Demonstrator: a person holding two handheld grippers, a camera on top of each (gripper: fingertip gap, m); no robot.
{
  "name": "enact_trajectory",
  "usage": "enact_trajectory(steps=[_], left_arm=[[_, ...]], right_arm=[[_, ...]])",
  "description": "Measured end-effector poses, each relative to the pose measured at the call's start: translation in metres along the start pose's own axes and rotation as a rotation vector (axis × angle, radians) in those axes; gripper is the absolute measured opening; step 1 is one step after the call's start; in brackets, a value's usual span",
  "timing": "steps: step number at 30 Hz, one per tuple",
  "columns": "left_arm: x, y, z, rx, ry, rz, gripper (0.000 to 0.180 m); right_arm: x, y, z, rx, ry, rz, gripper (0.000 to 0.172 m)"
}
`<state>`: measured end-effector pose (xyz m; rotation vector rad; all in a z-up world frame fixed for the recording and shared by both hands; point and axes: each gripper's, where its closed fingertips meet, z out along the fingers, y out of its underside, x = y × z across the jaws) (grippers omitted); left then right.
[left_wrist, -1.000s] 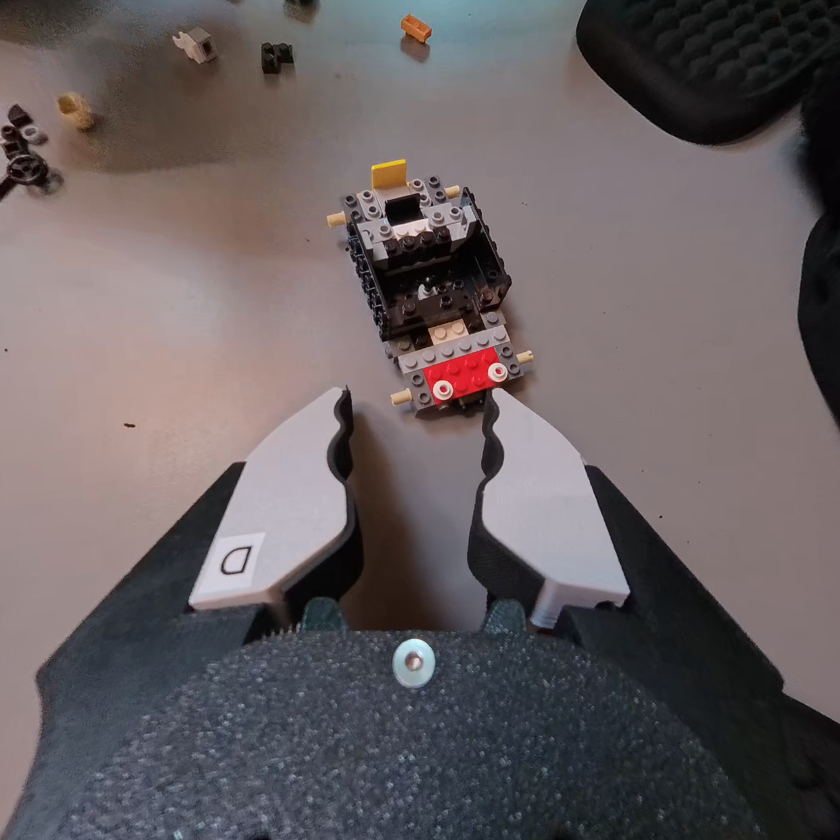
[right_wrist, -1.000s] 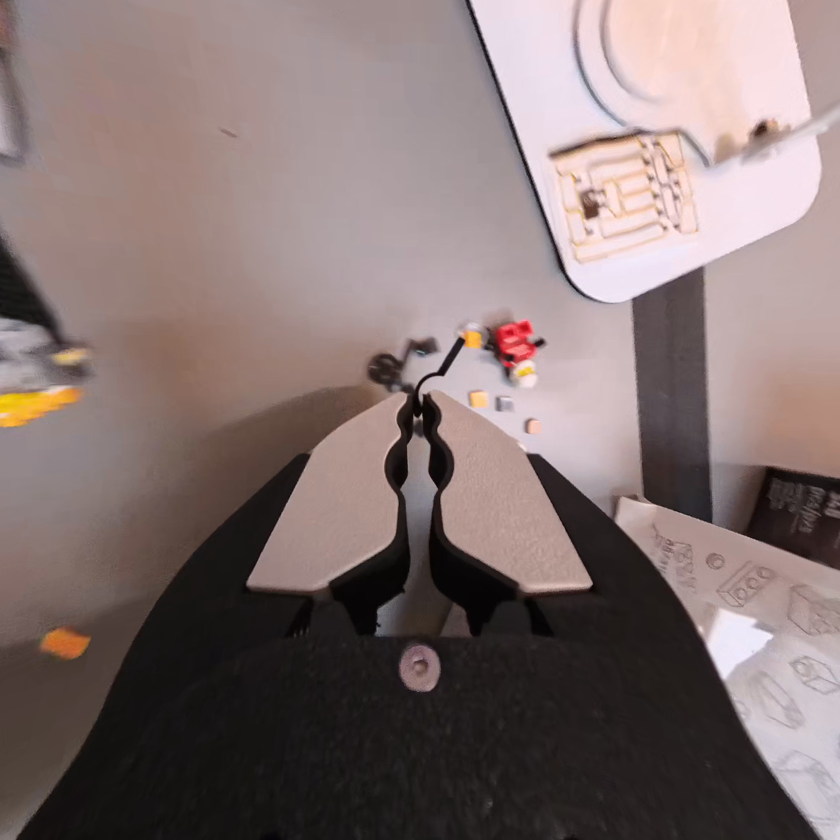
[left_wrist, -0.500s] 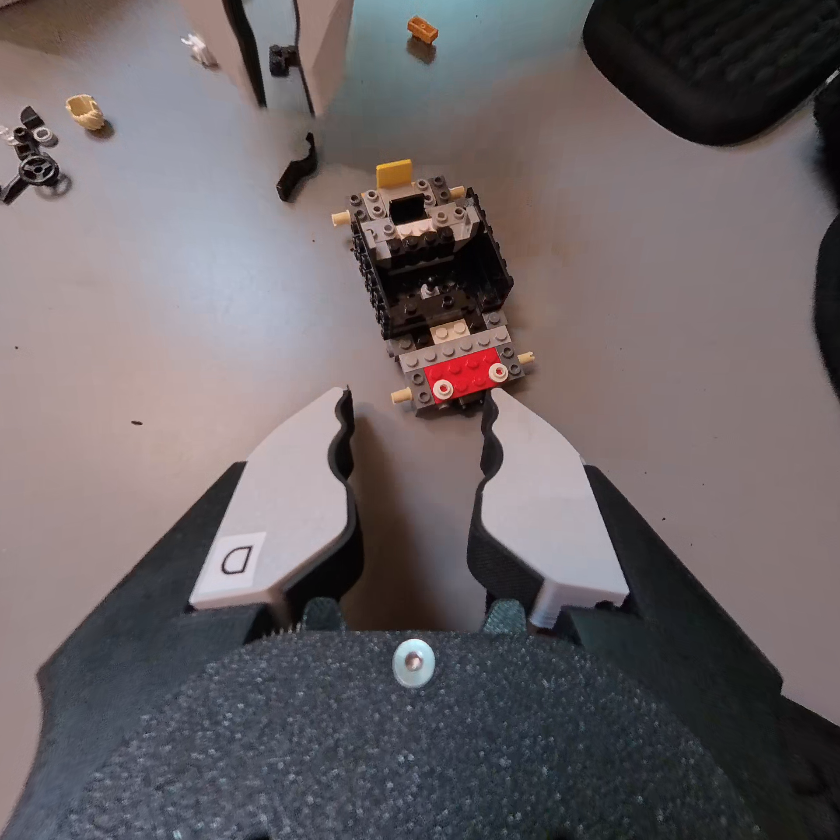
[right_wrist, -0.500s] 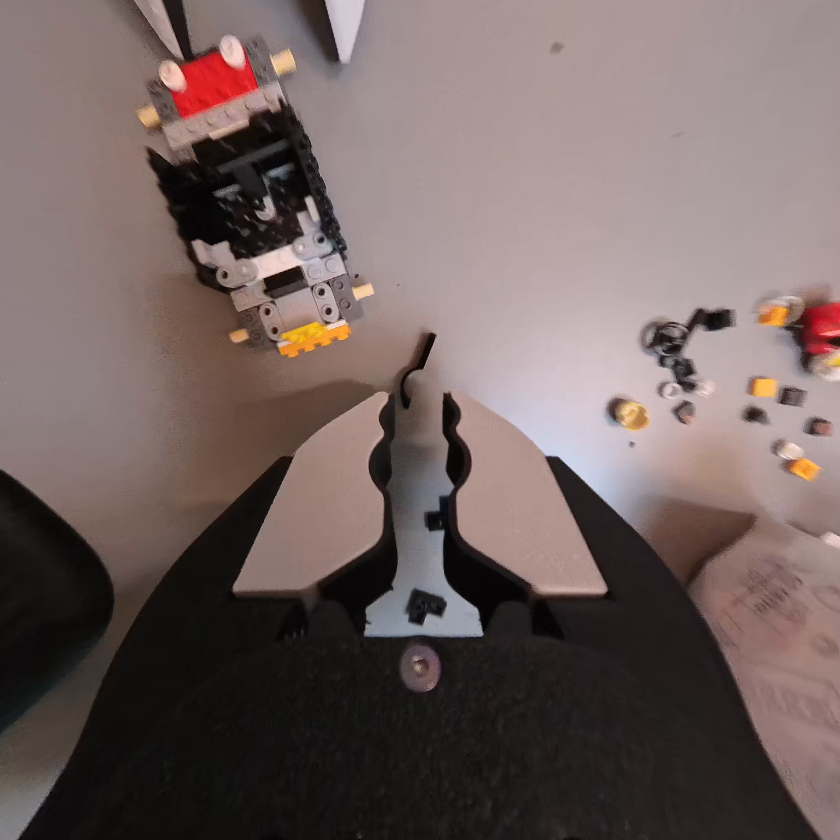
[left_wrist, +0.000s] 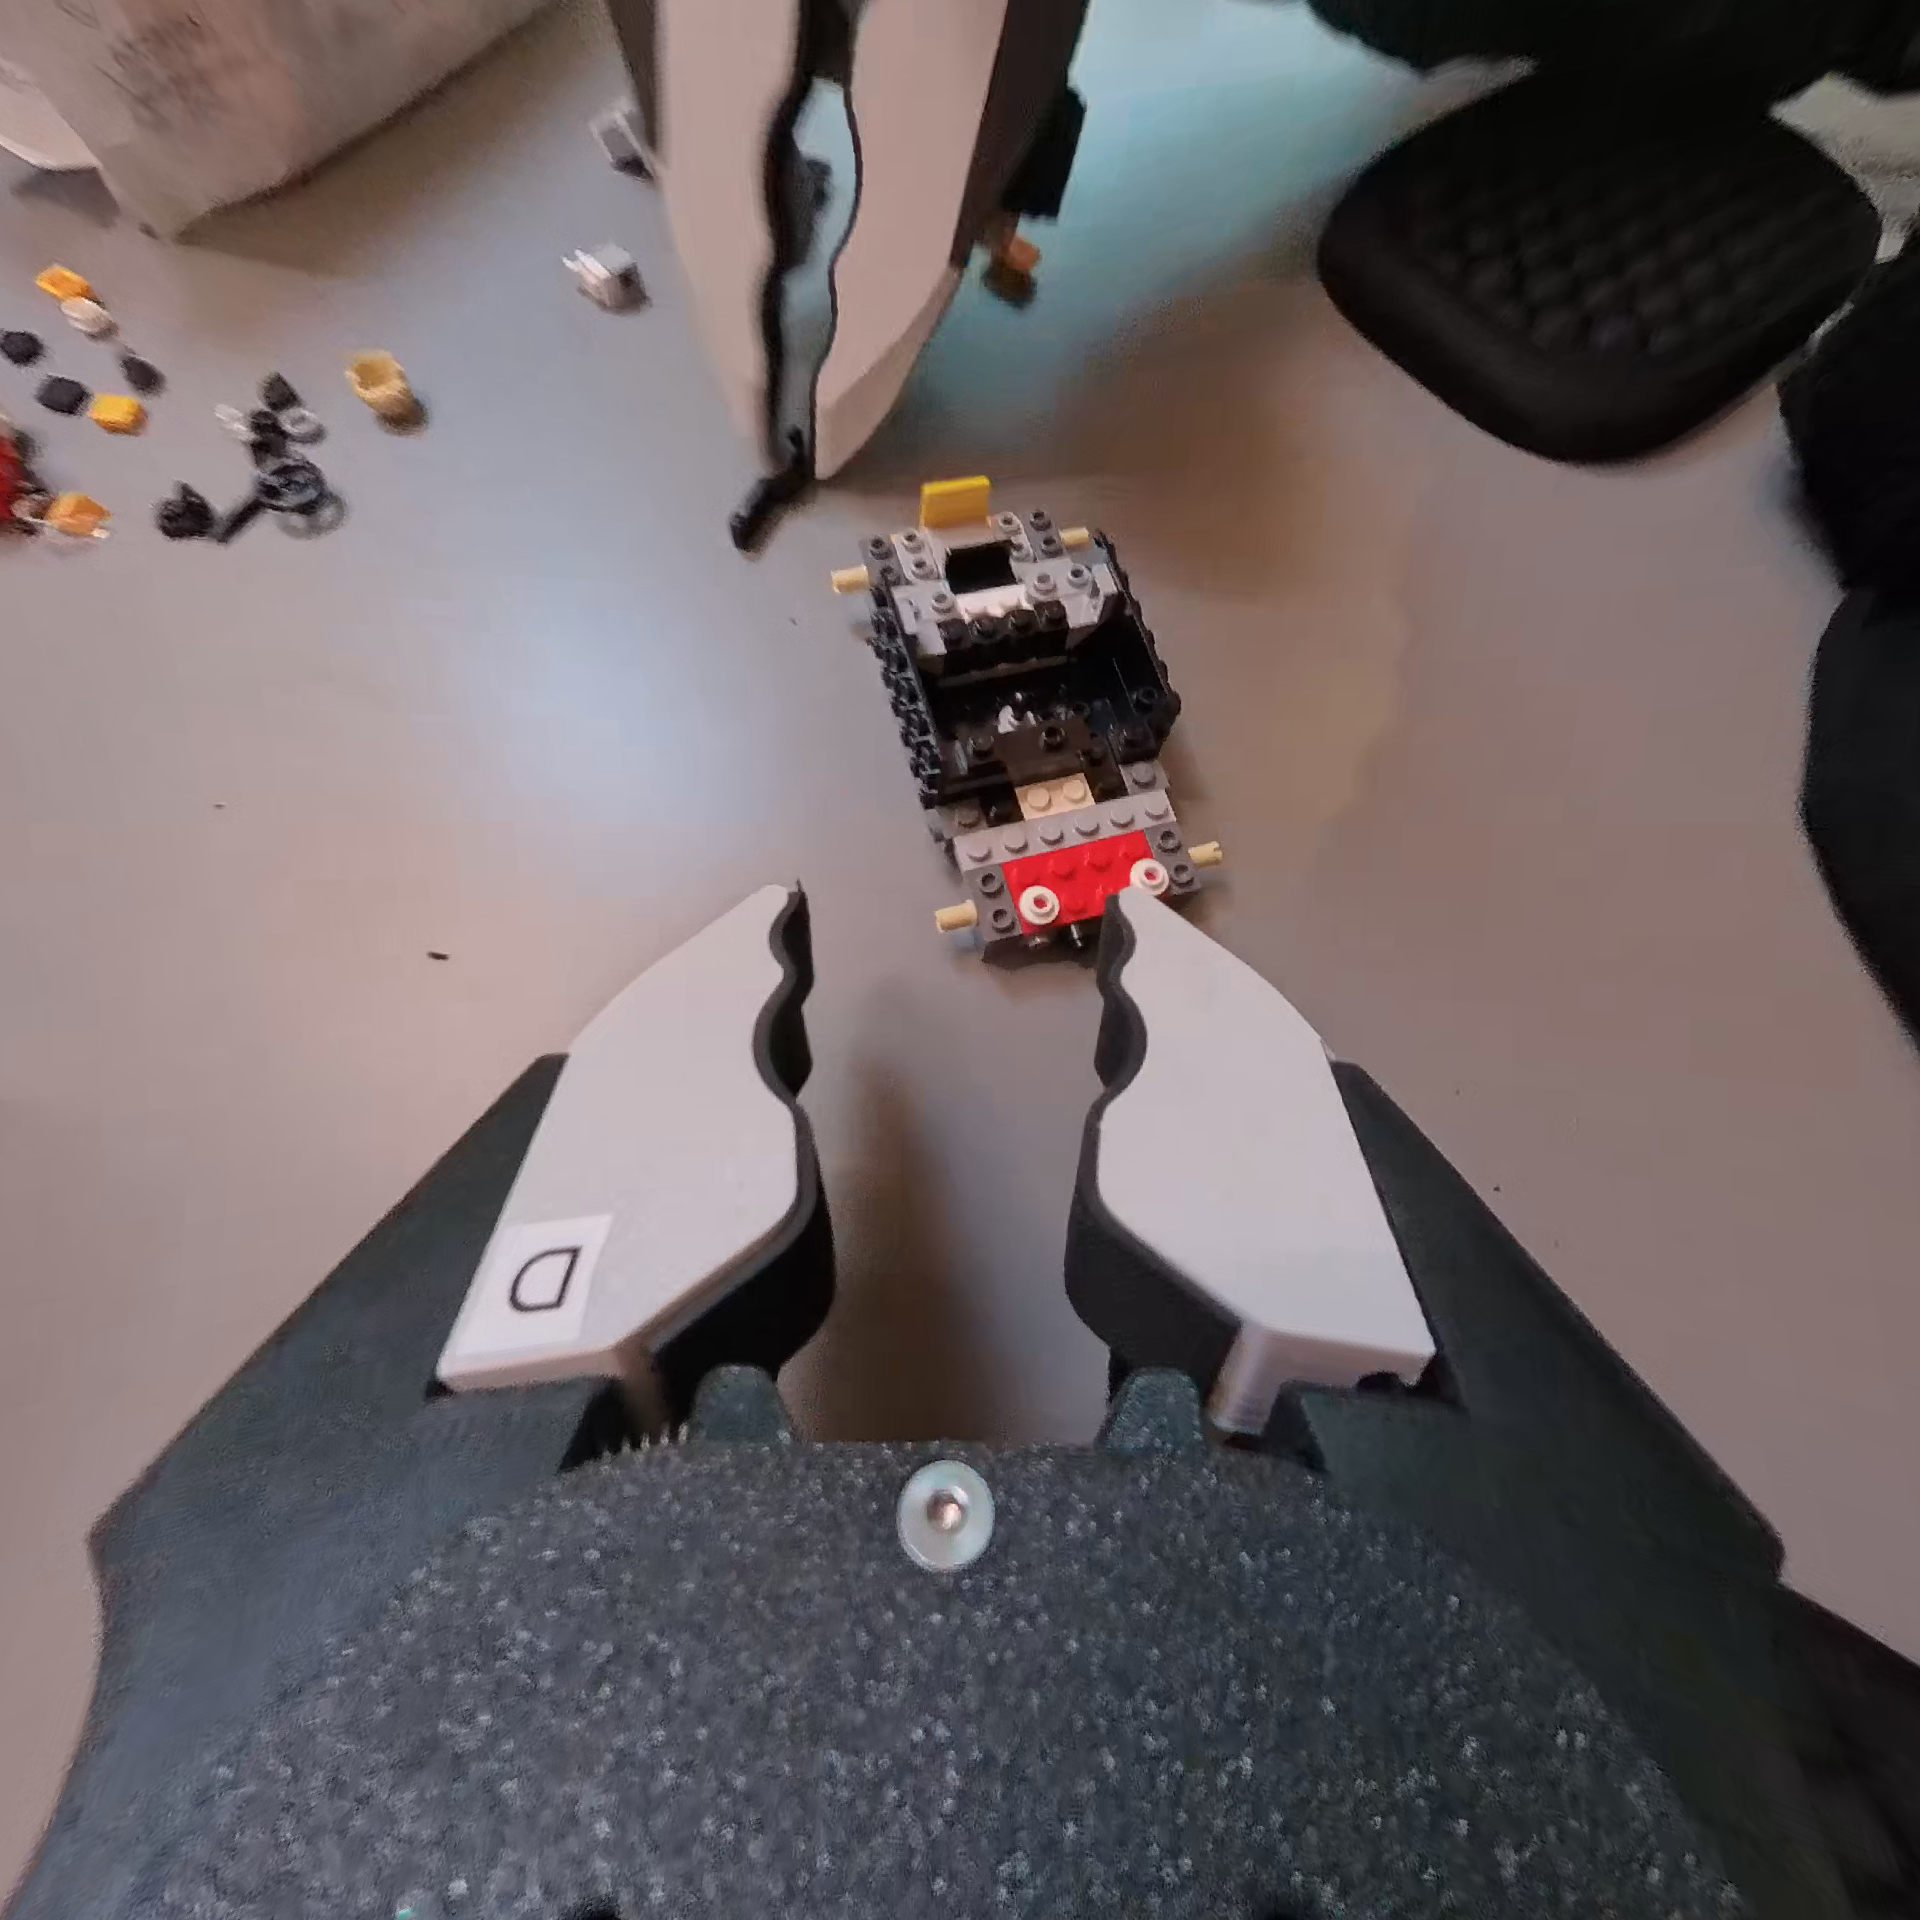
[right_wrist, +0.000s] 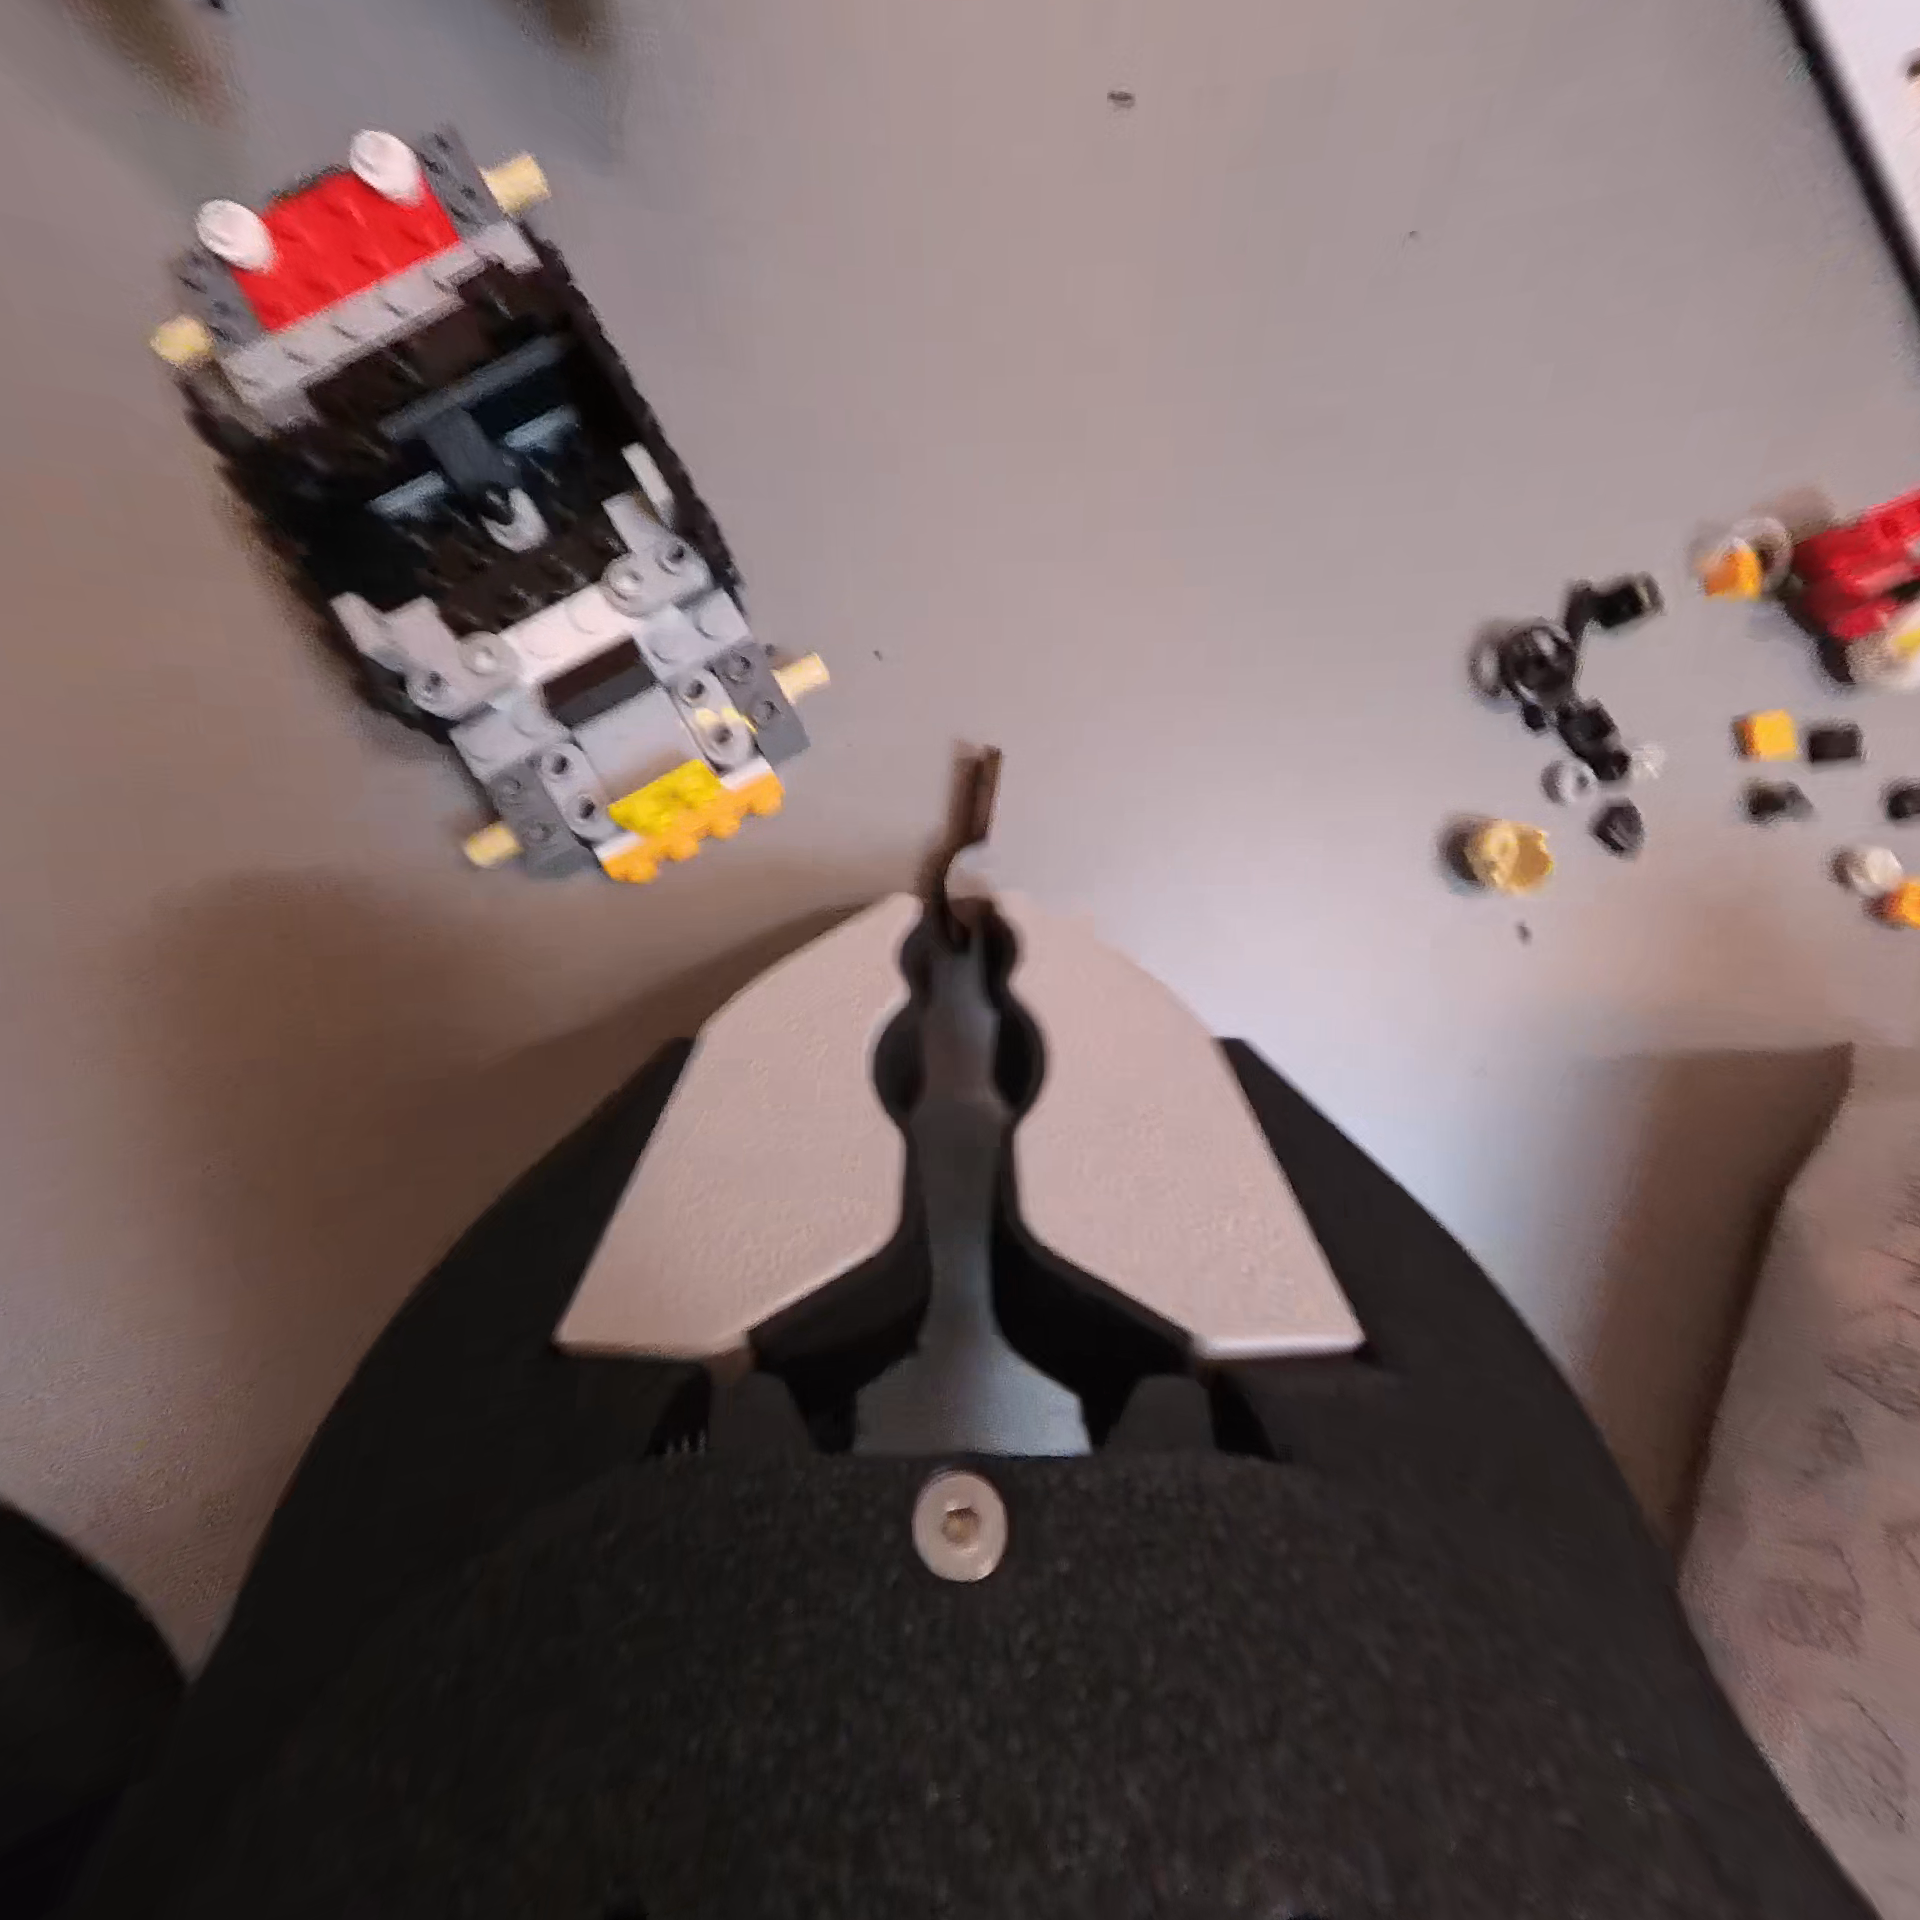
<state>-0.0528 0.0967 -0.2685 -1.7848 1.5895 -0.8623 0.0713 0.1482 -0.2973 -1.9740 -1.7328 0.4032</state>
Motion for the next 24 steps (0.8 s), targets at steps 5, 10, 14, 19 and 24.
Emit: enact_trajectory(steps=[5, 10, 14, 19, 24], left_arm=[[-0.007, -0.017, -0.01, 0.107, -0.046, -0.009, 0.043], [0.002, -0.043, -0.012, 0.235, -0.022, -0.005, 0.036], [0.014, -0.042, -0.005, 0.21, 0.007, 0.062, 0.019], [0.02, -0.047, -0.015, 0.213, 0.016, 0.094, 0.003], [-0.006, -0.059, -0.066, 0.215, -0.262, 0.072, 0.003]], right_arm=[[-0.012, -0.036, -0.01, 0.136, -0.031, -0.08, 0.003], [-0.061, -0.085, -0.014, 0.25, -0.137, -0.196, 0.003], [-0.083, -0.11, -0.012, 0.309, -0.181, -0.261, 0.003], [-0.074, -0.113, -0.02, 0.345, -0.138, -0.224, 0.005], [-0.039, -0.12, -0.073, 0.571, 0.16, -0.086, 0.022]])
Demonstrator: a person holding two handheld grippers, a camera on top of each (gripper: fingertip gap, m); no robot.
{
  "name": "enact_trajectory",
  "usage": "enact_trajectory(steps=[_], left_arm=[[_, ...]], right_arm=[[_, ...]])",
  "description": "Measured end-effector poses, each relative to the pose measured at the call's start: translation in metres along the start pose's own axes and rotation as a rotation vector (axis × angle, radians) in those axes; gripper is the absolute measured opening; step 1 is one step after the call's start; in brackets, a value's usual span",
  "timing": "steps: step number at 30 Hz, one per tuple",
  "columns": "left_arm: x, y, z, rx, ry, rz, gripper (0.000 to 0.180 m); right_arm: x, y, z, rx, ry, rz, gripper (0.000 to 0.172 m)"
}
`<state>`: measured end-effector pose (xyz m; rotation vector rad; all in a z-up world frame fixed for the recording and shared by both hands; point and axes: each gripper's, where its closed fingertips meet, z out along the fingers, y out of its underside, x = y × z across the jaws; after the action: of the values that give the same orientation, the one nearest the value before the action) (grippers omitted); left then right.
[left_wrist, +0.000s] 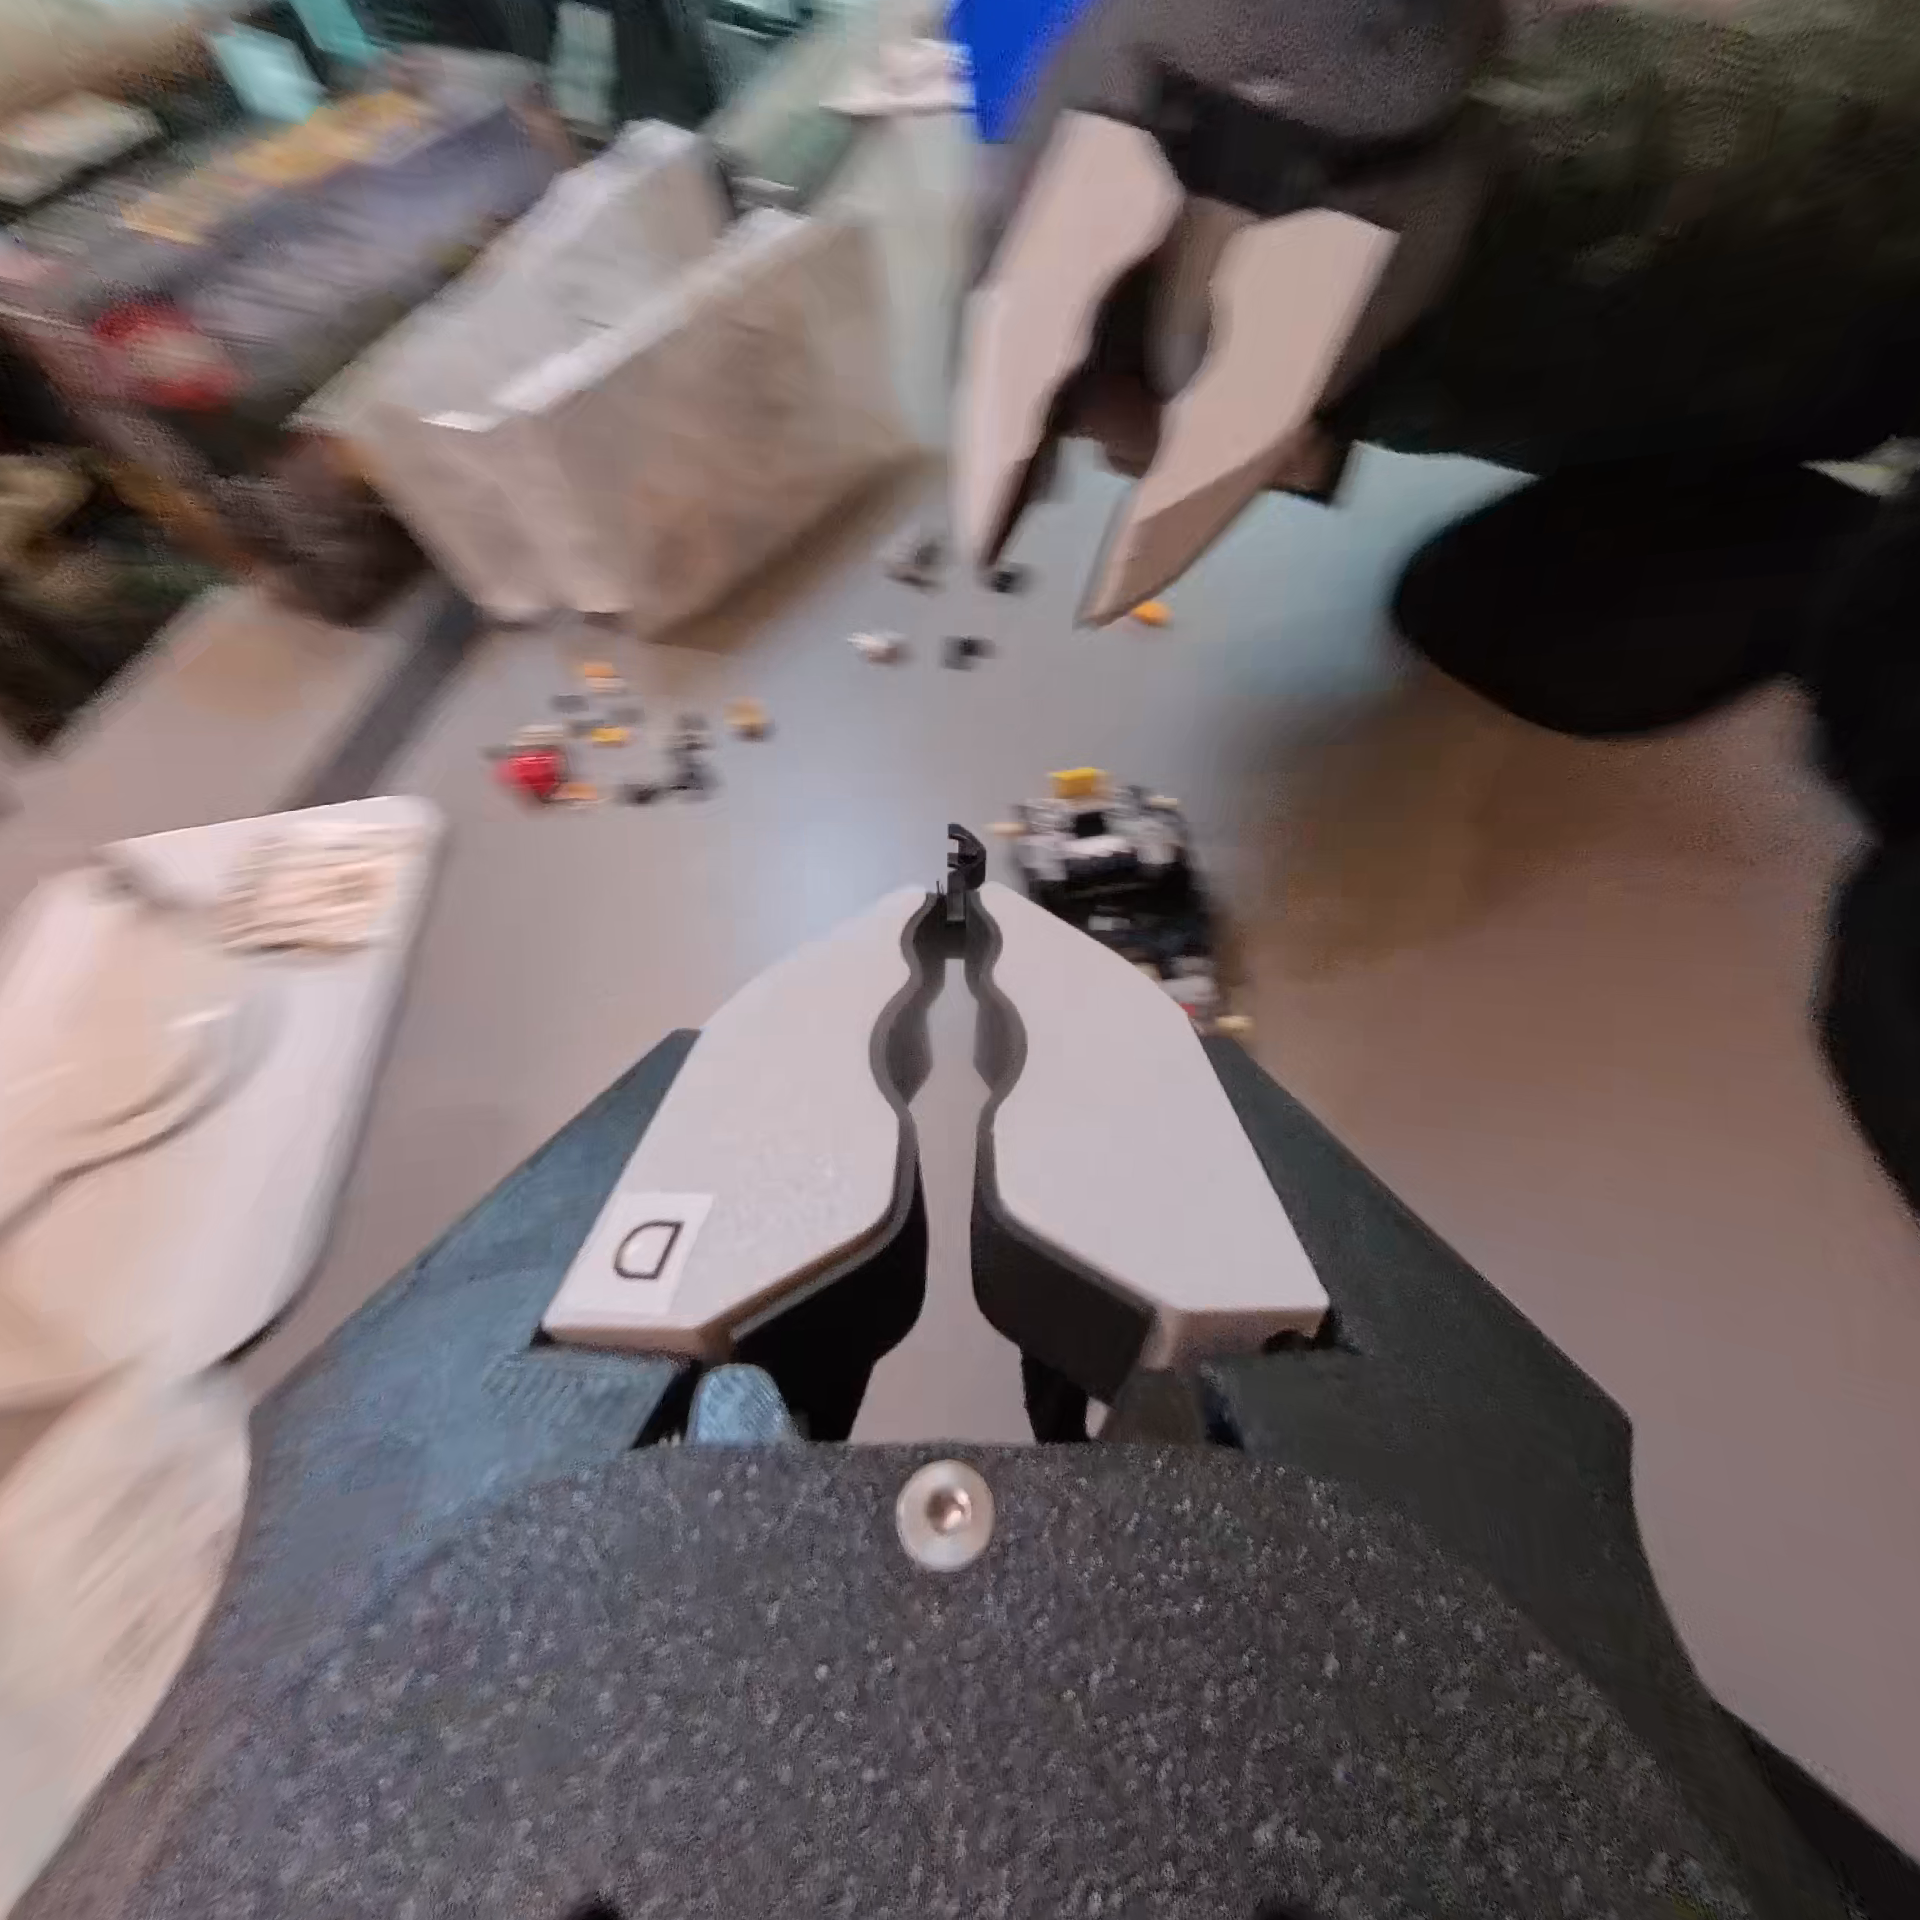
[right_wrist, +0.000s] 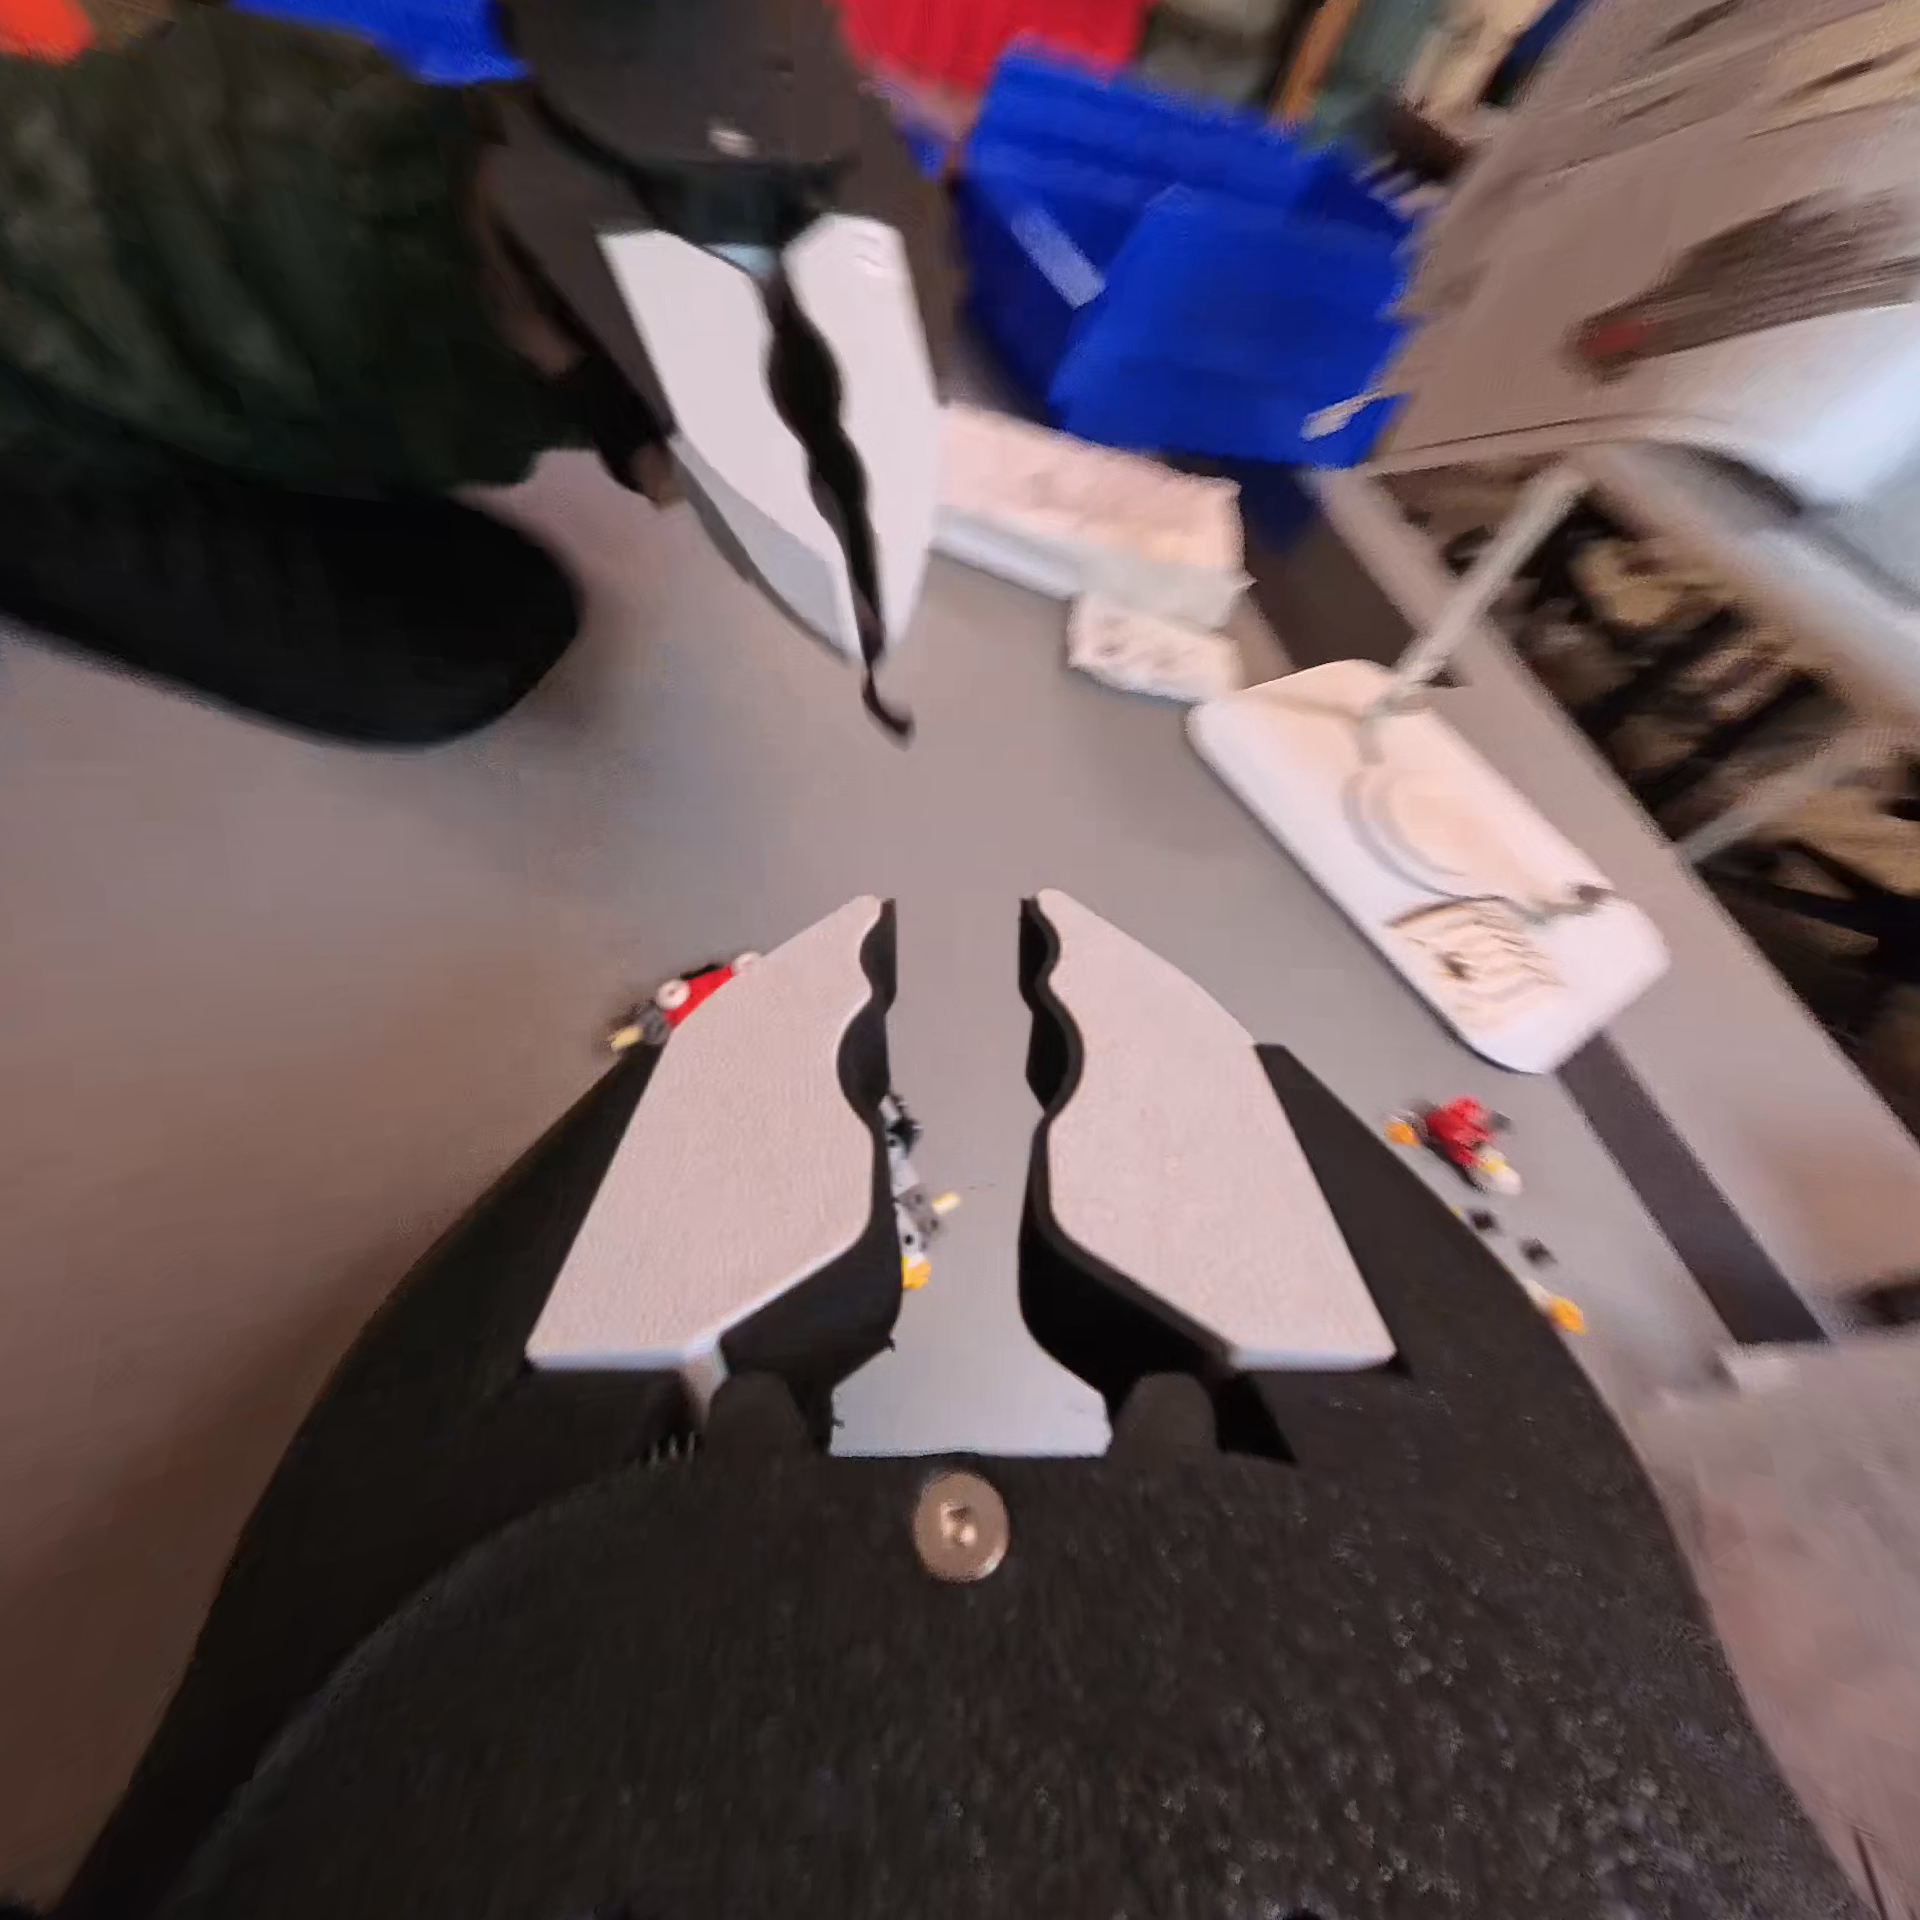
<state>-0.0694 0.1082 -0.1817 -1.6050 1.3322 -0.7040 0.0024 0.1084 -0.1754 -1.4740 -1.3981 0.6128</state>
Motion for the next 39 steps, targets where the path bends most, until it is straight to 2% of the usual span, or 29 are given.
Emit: enact_trajectory(steps=[2, 4, 6, 9, 12, 14, 17, 20, 25, 27, 28, 29, 30, 32, 36, 39], left_arm=[[-0.034, -0.016, -0.052, 0.013, -0.31, -0.002, 0.003], [-0.057, -0.024, -0.129, 0.015, -0.647, -0.027, 0.003], [-0.061, -0.013, -0.209, -0.007, -0.903, -0.119, 0.003], [-0.054, 0.044, -0.312, -0.17, -1.202, -0.322, 0.002], [-0.044, 0.11, -0.356, -0.363, -1.272, -0.524, 0.002], [-0.041, 0.142, -0.37, -0.461, -1.3, -0.609, 0.003], [-0.041, 0.168, -0.375, -0.508, -1.292, -0.686, 0.038], [-0.038, 0.169, -0.371, -0.457, -1.257, -0.708, 0.041], [-0.027, 0.179, -0.385, -0.488, -1.278, -0.725, 0.042], [-0.023, 0.191, -0.392, -0.555, -1.296, -0.726, 0.039], [-0.018, 0.2, -0.387, -0.619, -1.235, -0.729, 0.038], [-0.009, 0.21, -0.372, -0.667, -1.113, -0.754, 0.041], [-0.002, 0.216, -0.358, -0.685, -1.009, -0.778, 0.05], [0.002, 0.211, -0.338, -0.625, -0.894, -0.748, 0.05], [-0.004, 0.19, -0.341, -0.447, -0.894, -0.758, 0.05], [0.0, 0.187, -0.345, -0.438, -0.88, -0.746, 0.053]], right_arm=[[0.021, -0.001, -0.028, 0.061, 0.205, 0.05, 0.023], [0.036, 0.009, -0.059, 0.088, 0.402, 0.091, 0.023], [0.04, 0.027, -0.083, 0.077, 0.53, 0.153, 0.023], [0.039, 0.049, -0.102, 0.058, 0.613, 0.226, 0.022], [0.044, 0.052, -0.11, 0.1, 0.645, 0.262, 0.021], [0.046, 0.049, -0.109, 0.112, 0.641, 0.271, 0.021], [0.045, 0.047, -0.109, 0.098, 0.645, 0.239, 0.021], [0.043, 0.048, -0.11, 0.084, 0.656, 0.215, 0.021], [0.044, 0.053, -0.108, 0.083, 0.646, 0.232, 0.021], [0.044, 0.054, -0.107, 0.079, 0.645, 0.232, 0.021], [0.044, 0.054, -0.107, 0.078, 0.641, 0.23, 0.021], [0.044, 0.054, -0.106, 0.076, 0.639, 0.229, 0.021], [0.043, 0.054, -0.106, 0.075, 0.639, 0.225, 0.021], [0.043, 0.055, -0.105, 0.073, 0.636, 0.22, 0.021], [0.042, 0.057, -0.104, 0.069, 0.627, 0.226, 0.021], [0.042, 0.057, -0.102, 0.066, 0.623, 0.222, 0.021]])
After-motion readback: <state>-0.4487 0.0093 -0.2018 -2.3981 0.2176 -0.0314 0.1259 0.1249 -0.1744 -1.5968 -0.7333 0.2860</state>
